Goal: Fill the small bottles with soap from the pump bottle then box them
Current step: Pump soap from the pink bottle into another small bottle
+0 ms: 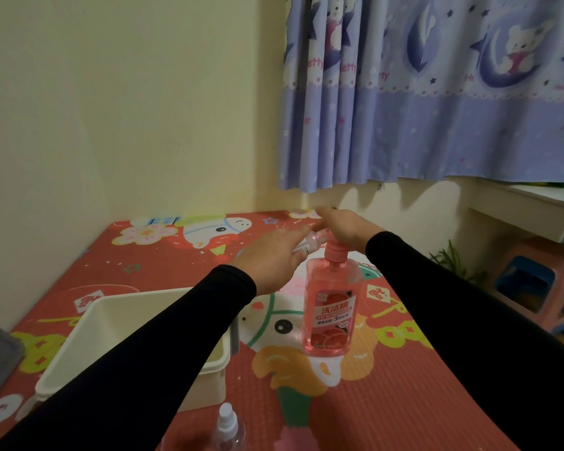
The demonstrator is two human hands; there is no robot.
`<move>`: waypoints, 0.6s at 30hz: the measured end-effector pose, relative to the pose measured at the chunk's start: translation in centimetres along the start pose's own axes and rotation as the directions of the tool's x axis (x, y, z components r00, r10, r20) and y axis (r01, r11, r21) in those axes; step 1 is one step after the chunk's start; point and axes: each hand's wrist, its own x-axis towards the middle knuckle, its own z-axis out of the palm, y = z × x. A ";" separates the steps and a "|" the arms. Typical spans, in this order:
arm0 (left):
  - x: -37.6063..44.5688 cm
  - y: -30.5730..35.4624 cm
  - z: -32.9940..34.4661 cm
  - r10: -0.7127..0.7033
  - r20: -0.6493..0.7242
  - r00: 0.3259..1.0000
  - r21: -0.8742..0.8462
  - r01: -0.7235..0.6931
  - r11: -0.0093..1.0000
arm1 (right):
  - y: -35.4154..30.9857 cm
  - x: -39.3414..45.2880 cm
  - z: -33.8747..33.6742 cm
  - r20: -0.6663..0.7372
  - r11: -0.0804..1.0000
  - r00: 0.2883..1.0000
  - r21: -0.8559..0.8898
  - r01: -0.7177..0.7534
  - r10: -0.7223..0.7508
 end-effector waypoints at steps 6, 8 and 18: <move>0.4 0.0 -0.2 -0.005 0.020 1.000 0.025 0.005 1.000 | -0.1 -0.1 -0.6 -0.015 0.998 1.000 -0.068 0.012 -0.013; 0.5 0.2 -0.5 -0.012 0.011 1.000 0.036 0.012 0.999 | -0.4 -0.1 -1.0 -0.019 0.997 0.999 -0.073 0.024 -0.026; 0.0 0.0 0.0 0.021 0.015 1.000 -0.013 -0.020 1.000 | 0.6 0.4 0.0 0.008 1.000 1.000 -0.003 0.019 -0.019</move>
